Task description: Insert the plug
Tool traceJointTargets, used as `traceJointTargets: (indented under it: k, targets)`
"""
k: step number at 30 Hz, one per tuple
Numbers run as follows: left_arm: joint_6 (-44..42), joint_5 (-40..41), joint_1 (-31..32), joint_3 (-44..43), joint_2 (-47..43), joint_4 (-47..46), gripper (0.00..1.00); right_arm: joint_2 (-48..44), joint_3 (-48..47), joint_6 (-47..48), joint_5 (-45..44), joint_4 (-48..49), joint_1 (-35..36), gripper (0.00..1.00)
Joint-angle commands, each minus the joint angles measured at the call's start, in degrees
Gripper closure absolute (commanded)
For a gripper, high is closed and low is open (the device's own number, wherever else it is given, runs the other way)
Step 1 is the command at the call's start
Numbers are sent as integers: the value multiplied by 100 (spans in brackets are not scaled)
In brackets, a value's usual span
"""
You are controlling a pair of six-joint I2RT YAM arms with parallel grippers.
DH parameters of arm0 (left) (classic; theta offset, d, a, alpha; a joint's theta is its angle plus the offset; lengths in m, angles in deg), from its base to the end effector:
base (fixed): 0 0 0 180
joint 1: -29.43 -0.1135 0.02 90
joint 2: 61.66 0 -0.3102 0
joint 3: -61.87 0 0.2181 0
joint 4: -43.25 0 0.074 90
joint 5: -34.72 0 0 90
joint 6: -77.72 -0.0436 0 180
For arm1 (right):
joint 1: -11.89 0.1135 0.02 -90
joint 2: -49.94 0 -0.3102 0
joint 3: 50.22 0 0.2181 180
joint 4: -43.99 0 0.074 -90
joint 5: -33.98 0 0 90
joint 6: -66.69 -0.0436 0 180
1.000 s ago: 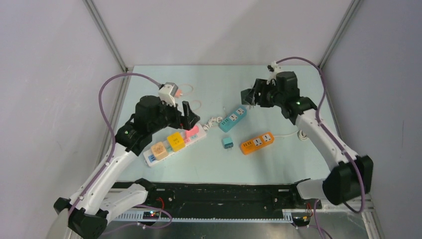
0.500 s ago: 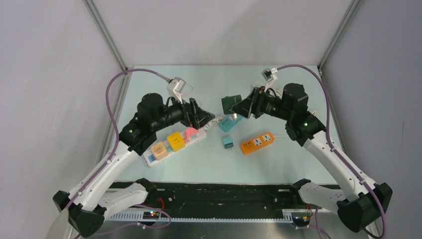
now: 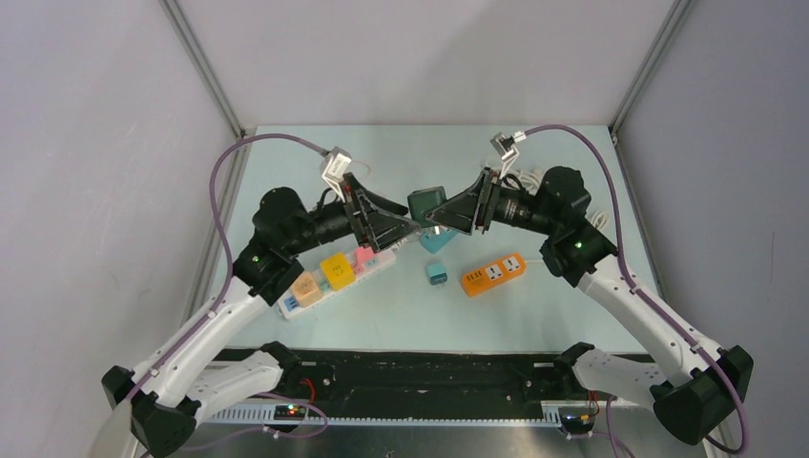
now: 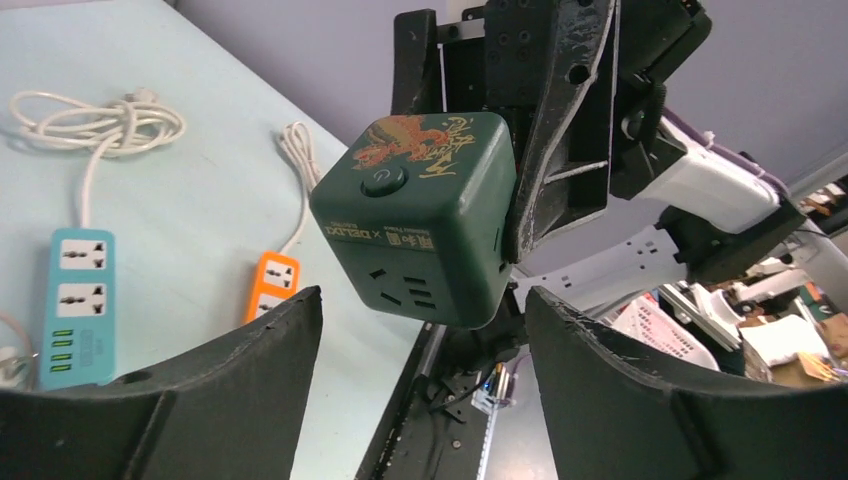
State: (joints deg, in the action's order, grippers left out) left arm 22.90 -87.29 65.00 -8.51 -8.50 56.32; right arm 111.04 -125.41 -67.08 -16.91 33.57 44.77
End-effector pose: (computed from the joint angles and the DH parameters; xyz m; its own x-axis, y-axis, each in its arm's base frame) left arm 0.1110 -0.1078 0.4344 -0.4838 -0.2546 -0.8373 0.7886 0.2881 -0.5433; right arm 0.1440 0.1258 0.4451 -0.6183 0.2395 -0.7486 -0.7231 0.1997 0.6612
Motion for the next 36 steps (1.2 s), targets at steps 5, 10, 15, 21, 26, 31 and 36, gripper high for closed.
traceJointTargets:
  k: [5,10,15,21,26,31,36]
  targets:
    - [445,-392,71,40,205,-647,28,-11,-46,-177,362,823,53,48]
    - [659,-484,81,120,383,-846,38,134,-45,-213,608,921,61,48]
    - [785,-465,82,117,339,-938,49,216,-43,-195,684,879,73,48]
    - [863,-524,88,100,411,-963,88,268,-45,-255,685,875,90,43]
    - [794,-554,85,144,420,-975,100,289,-45,-307,558,818,96,37]
    - [537,-645,85,270,354,-964,100,238,-46,-404,34,573,27,25]
    - [463,-657,82,344,415,-961,78,261,-40,-554,-243,532,15,25]
